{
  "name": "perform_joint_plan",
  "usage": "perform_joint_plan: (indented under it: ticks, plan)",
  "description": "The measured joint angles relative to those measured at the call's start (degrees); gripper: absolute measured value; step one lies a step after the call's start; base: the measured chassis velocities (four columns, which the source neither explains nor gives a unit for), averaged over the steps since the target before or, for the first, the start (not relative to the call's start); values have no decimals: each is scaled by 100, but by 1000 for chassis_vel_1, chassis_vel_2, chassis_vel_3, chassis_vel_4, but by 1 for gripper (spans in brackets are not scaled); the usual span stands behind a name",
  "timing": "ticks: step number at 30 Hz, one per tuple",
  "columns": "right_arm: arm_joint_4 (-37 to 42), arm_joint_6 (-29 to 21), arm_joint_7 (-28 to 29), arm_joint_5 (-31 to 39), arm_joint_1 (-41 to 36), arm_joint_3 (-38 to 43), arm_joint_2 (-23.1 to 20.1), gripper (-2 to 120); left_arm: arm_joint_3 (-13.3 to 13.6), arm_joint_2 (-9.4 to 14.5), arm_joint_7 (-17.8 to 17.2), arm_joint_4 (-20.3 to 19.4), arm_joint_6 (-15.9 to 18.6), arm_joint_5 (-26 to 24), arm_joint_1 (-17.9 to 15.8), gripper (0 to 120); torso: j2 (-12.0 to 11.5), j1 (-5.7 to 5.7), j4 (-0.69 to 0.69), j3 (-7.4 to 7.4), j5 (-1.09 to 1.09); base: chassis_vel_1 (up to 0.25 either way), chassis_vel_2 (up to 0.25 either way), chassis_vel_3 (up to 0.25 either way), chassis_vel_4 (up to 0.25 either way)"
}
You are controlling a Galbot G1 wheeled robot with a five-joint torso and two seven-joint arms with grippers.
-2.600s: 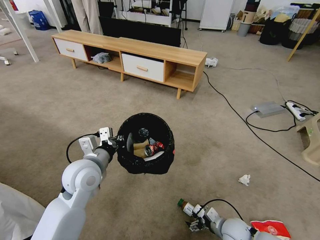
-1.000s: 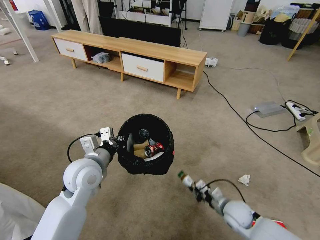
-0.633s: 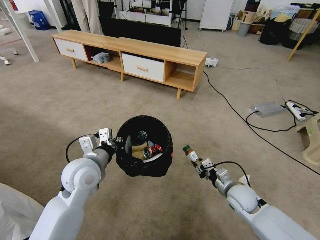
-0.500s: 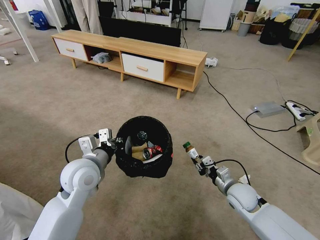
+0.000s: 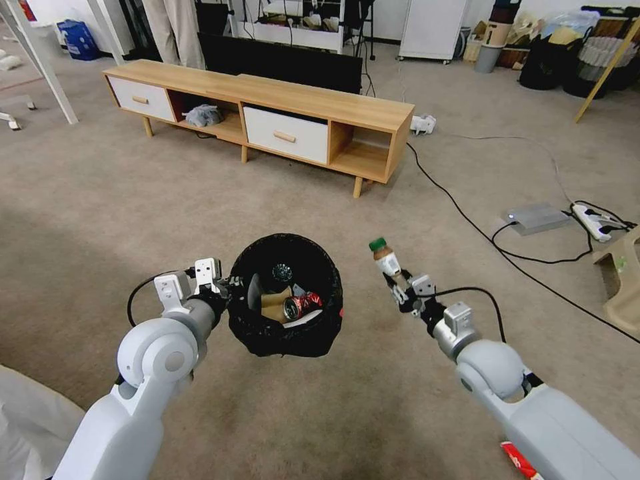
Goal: Pick up the trash bin and place the garbage on the floor into it.
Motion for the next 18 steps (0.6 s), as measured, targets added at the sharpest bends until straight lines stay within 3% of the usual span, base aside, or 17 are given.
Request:
perform_joint_plan:
  ticks: [7, 18]
  plan:
    - [304, 261, -221, 73, 39, 79, -51, 26, 36, 64, -64, 42, 25, -185, -59, 1, 0, 0, 0, 0, 0, 0, 0, 0, 0]
    - [563, 1385, -1230, 387, 139, -75, -123, 26, 279, 120, -63, 260, 28, -642, -203, 1, 1, 0, 1, 0, 0, 0, 0, 0, 0]
